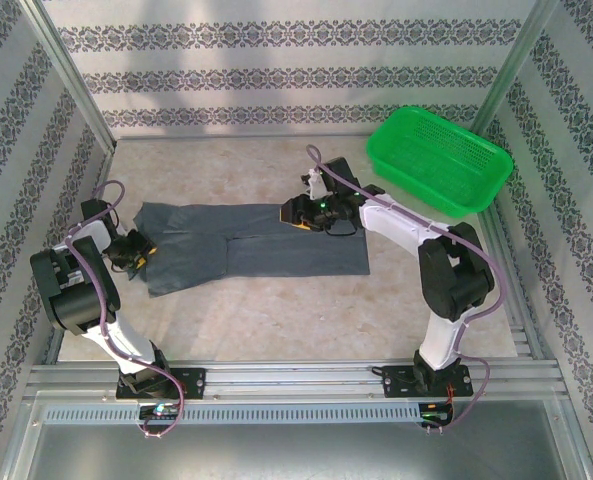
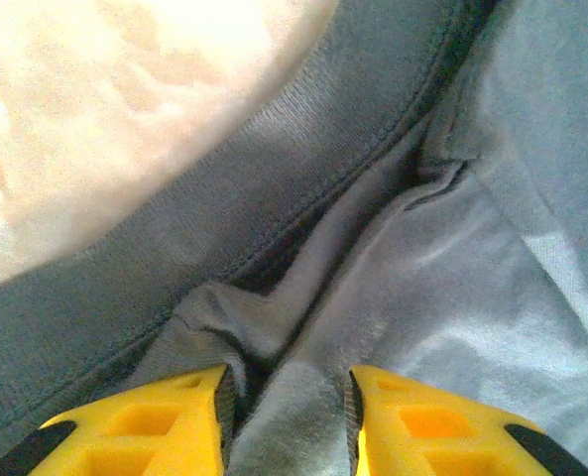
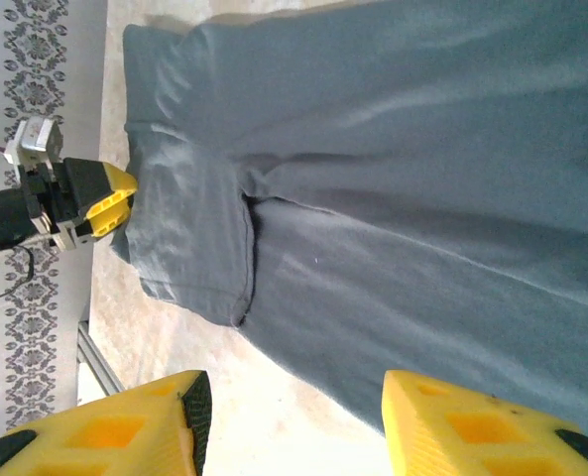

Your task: Fold and stack the t-shirts

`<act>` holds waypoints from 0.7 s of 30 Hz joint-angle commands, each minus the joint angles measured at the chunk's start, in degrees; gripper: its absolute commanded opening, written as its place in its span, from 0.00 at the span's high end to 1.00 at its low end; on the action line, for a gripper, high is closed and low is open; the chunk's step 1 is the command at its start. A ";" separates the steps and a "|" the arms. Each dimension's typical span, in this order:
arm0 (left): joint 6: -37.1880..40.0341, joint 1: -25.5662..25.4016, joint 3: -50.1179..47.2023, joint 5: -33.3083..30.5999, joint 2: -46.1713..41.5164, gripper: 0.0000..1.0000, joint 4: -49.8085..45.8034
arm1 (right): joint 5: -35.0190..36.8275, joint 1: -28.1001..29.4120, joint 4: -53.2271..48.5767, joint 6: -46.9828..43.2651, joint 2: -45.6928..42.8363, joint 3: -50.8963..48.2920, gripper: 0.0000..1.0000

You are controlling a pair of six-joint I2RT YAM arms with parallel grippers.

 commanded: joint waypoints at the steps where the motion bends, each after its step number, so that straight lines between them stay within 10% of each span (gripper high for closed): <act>1: 0.33 -0.18 -1.51 2.28 -3.16 0.64 -0.34 | -0.26 -0.52 -0.35 0.51 1.32 1.73 0.50; 21: -0.44 -2.61 -1.82 1.38 -4.66 0.84 -3.39 | -0.30 -0.84 -2.07 -0.19 1.62 1.65 0.51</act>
